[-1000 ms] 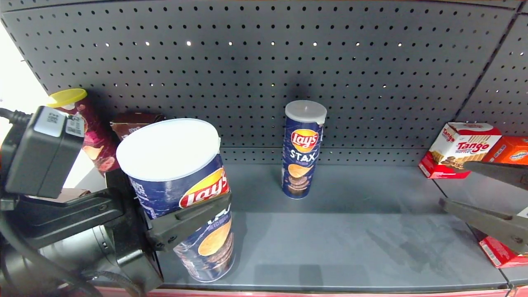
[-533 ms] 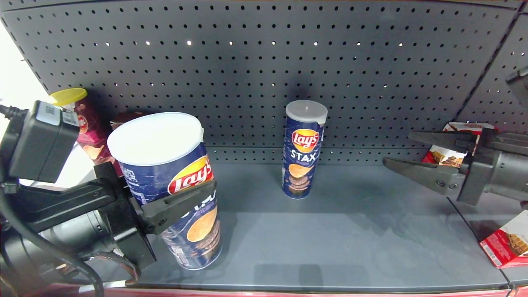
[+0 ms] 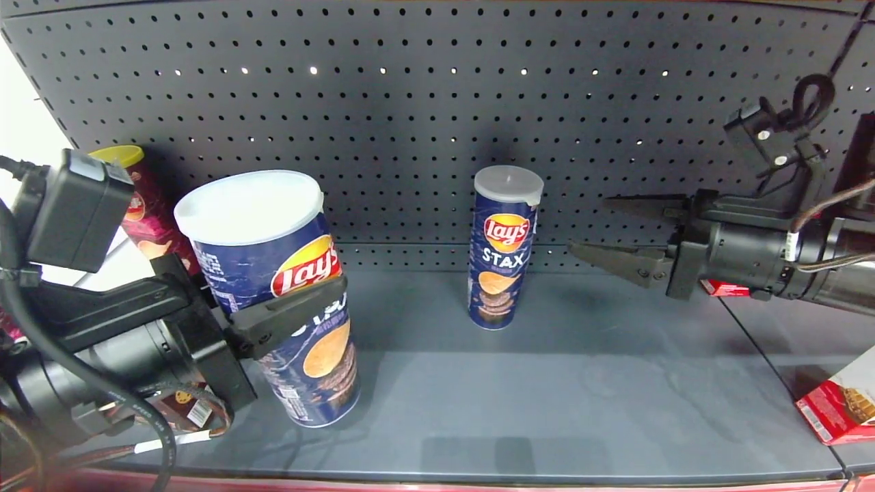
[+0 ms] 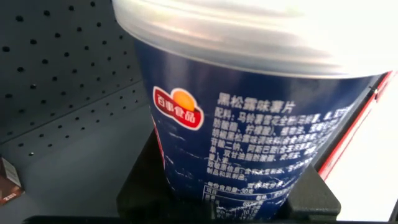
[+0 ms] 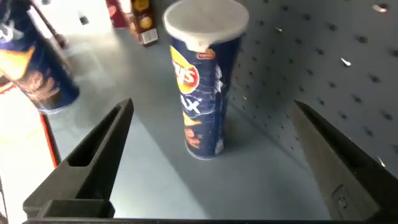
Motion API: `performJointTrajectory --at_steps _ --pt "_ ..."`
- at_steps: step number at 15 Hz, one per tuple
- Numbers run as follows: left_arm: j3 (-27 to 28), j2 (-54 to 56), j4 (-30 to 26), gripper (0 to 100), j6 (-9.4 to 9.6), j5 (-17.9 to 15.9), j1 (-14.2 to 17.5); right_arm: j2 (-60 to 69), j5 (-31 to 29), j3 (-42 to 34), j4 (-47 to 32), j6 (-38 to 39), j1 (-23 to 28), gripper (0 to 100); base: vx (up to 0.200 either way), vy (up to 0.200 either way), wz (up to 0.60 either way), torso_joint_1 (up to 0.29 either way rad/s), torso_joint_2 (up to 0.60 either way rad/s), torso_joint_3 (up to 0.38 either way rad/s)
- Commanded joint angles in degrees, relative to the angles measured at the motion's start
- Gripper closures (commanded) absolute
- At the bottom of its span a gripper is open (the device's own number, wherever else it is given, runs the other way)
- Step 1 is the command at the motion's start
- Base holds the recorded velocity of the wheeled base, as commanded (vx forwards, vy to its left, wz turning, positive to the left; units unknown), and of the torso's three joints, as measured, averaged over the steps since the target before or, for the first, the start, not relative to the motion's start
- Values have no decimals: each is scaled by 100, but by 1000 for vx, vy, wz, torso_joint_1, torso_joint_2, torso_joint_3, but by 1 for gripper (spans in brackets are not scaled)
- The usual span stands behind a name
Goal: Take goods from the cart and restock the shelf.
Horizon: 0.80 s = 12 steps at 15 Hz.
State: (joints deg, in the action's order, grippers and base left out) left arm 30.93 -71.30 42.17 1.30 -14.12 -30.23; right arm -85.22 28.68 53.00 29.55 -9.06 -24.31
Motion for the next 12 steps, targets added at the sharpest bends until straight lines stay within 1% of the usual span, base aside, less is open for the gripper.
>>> performJointTrajectory --at_steps 1,2,5,7,10,12 --pt "10 -50 2 100 1 -3 35 -442 463 17 156 -210 128 0 0 0 0 0 0 0" --pt "10 -50 2 100 1 -3 35 -539 770 43 183 -228 163 0 0 0 0 0 0 0" --pt "19 -50 11 100 1 -3 79 -987 841 351 455 -237 119 0 0 0 0 0 0 0" --pt "36 -59 11 100 1 -3 79 -1233 1008 518 578 -237 119 0 0 0 0 0 0 0" --pt "54 -59 2 100 1 -3 70 -1532 1139 667 780 -237 119 0 0 0 0 0 0 0" --pt "54 -68 2 100 1 -3 70 -1611 1218 729 780 -237 119 0 0 0 0 0 0 0"
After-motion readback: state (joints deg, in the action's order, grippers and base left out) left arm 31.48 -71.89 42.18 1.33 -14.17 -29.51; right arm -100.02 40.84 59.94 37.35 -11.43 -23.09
